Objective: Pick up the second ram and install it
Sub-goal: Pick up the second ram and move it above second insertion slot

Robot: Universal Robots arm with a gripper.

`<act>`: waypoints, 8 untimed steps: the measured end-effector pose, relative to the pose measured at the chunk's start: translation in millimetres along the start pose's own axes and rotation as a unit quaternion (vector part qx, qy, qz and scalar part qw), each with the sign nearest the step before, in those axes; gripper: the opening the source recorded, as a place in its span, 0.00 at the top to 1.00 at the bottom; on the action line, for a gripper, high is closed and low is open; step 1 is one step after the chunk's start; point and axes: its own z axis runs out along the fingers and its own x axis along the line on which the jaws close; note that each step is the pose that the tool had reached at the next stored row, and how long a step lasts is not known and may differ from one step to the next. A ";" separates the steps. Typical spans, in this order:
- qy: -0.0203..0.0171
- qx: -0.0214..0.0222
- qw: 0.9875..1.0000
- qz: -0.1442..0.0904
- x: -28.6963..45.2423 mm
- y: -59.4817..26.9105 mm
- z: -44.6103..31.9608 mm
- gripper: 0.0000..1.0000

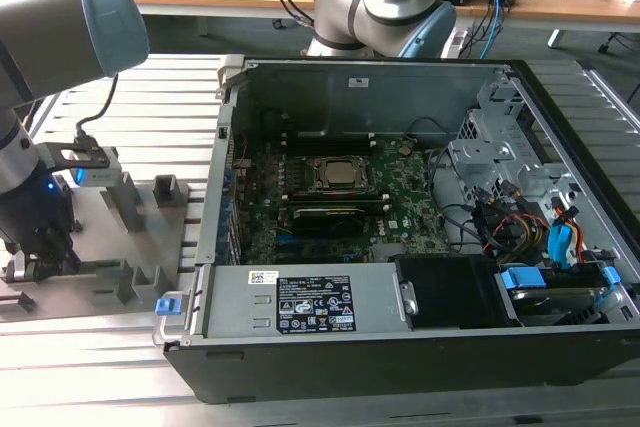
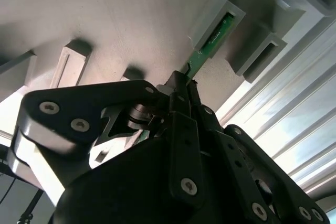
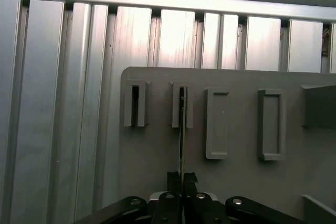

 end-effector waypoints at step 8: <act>0.000 0.000 1.000 0.000 -1.1 0.5 -14.7 0.86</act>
